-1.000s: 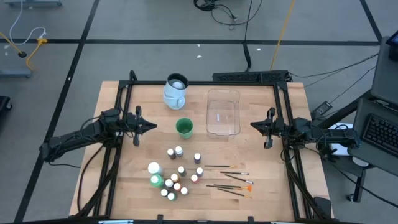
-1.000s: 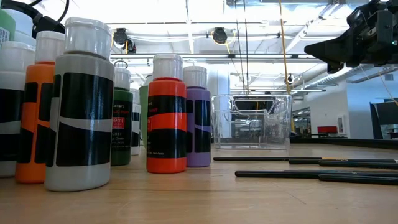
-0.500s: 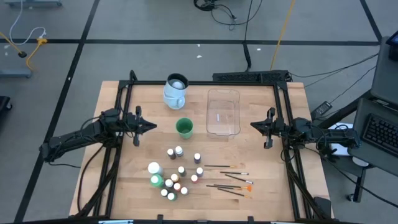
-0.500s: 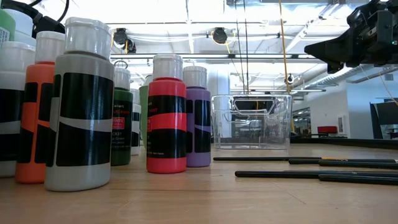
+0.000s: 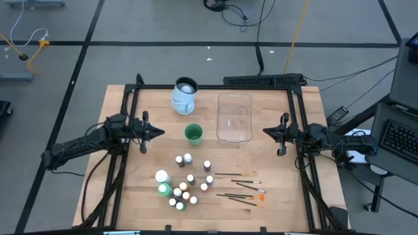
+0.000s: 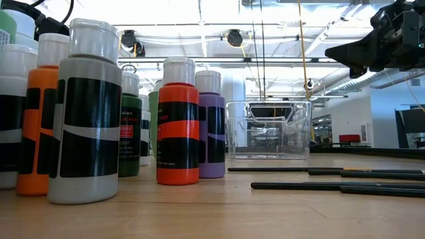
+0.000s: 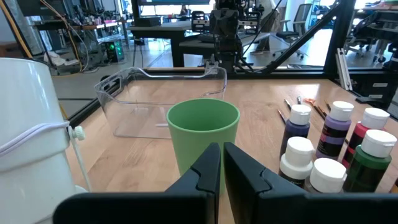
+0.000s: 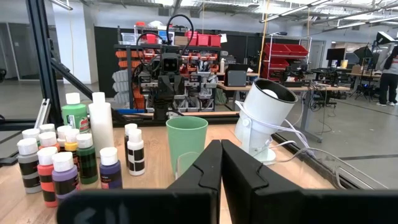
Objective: Pick & Place Paint Supplies
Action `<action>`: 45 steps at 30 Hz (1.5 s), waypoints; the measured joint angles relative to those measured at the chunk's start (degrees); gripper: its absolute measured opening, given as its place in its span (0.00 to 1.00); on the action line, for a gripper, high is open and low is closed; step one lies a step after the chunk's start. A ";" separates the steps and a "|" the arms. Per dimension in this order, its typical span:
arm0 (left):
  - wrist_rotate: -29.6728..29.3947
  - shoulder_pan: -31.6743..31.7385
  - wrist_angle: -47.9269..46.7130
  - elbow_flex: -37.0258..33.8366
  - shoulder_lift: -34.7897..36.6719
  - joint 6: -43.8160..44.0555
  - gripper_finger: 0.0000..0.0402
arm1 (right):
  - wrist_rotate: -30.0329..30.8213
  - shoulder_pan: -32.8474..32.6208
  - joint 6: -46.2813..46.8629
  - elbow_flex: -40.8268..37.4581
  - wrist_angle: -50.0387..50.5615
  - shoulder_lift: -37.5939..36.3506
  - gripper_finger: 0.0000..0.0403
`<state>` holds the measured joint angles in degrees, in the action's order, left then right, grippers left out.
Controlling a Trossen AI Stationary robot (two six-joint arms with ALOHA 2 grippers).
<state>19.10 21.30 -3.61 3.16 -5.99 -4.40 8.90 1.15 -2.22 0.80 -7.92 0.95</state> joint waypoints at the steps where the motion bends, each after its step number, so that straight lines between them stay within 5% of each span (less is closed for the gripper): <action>1: -0.01 0.00 0.01 0.00 -0.01 0.00 0.06 | 0.00 0.01 0.00 0.00 0.00 -0.02 0.01; 39: 0.00 0.00 0.16 0.00 0.00 0.01 0.06 | 0.00 0.02 0.00 0.00 -0.48 -0.02 0.01; 45: 0.24 0.00 6.97 0.01 -0.01 0.42 0.06 | -0.02 0.02 0.00 0.00 -0.87 0.00 0.01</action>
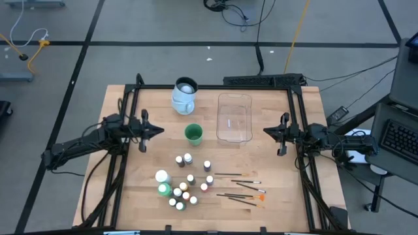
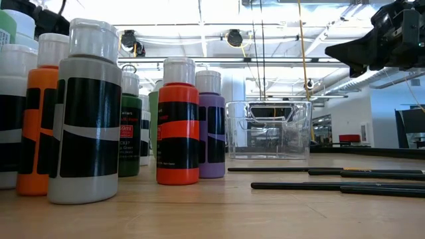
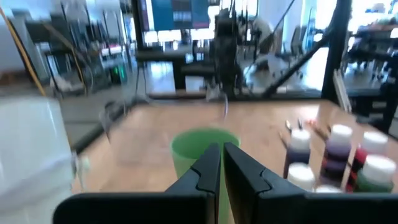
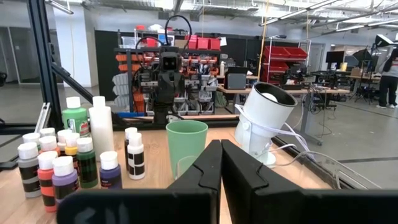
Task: Pick & Place Paint Supplies
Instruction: Put the purple paint bottle into the transparent bin
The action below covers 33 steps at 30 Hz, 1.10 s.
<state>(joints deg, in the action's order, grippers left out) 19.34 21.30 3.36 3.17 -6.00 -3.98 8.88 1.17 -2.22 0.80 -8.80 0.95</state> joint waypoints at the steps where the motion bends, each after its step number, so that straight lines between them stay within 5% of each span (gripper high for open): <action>1: 0.00 -0.02 1.83 0.01 0.01 0.00 0.06 | 0.01 -0.01 0.02 0.00 -0.02 -0.02 0.01; 10: -0.17 -0.01 5.47 0.01 0.02 4.45 0.06 | 0.02 -0.01 0.00 0.00 -0.56 0.00 0.01; 18: -2.10 -0.02 5.40 0.01 0.02 4.51 0.06 | 0.61 -0.11 -6.93 0.18 -16.09 3.61 0.01; 29: -20.98 -0.02 6.22 0.01 0.02 3.14 0.06 | 2.84 -0.27 -9.20 15.41 -17.53 33.17 0.03; 33: -22.85 0.00 6.88 0.01 0.00 1.34 0.06 | 3.09 -1.74 -12.06 23.78 -16.91 46.96 0.10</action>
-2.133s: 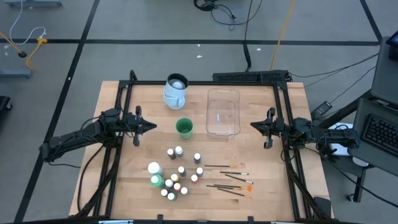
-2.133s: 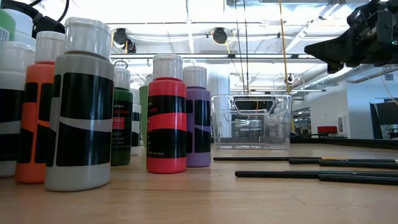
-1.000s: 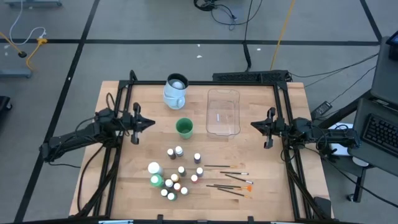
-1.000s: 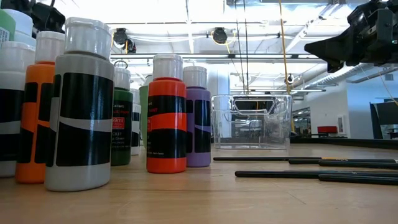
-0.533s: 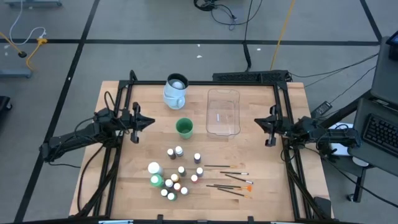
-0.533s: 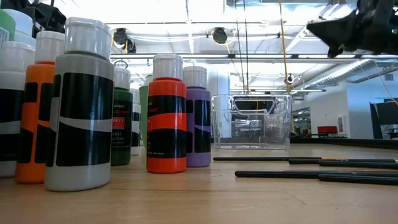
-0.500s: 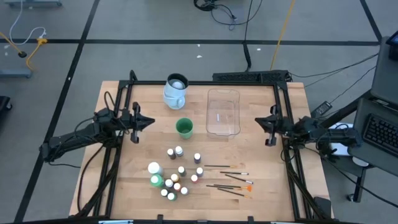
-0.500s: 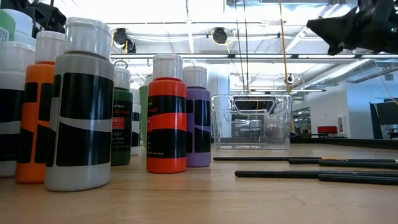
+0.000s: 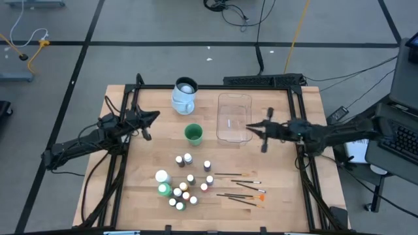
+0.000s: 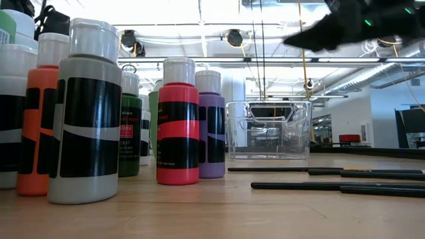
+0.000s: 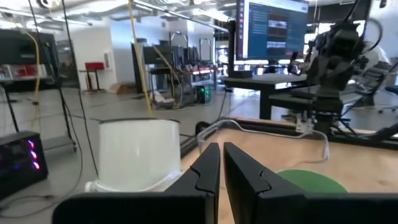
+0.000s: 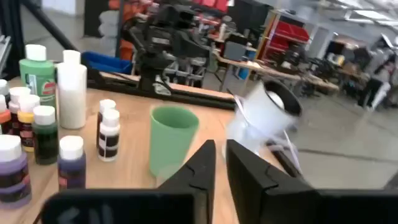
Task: Pick & Place Paint Supplies
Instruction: Put the purple paint bottle into the transparent bin
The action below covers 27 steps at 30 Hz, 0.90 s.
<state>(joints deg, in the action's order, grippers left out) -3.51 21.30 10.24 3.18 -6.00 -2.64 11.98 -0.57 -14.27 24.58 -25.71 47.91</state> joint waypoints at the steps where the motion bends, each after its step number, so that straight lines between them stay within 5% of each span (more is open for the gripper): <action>1: -0.02 0.00 0.65 0.00 0.00 -0.36 0.06 | 0.24 -0.49 -1.27 2.50 -0.54 2.91 0.12; 6: 1.21 -0.02 1.88 0.00 0.02 -4.44 0.06 | 4.51 -3.94 -1.33 13.61 0.38 14.92 0.18; 12: 1.46 0.00 1.92 0.00 0.02 -4.63 0.06 | 1.44 -8.68 -2.18 24.81 5.87 24.50 0.33; 19: 1.47 -0.02 1.99 0.00 0.02 -6.38 0.06 | 2.68 -14.74 -2.96 28.30 1.30 33.93 0.52; 27: 1.46 -0.02 1.80 0.00 0.02 -6.22 0.06 | -3.10 -14.87 -0.27 28.30 -6.59 41.09 0.53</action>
<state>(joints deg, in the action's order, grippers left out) -2.04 21.28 12.03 3.18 -5.98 -8.86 8.87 -15.44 -14.54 52.88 -32.30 89.00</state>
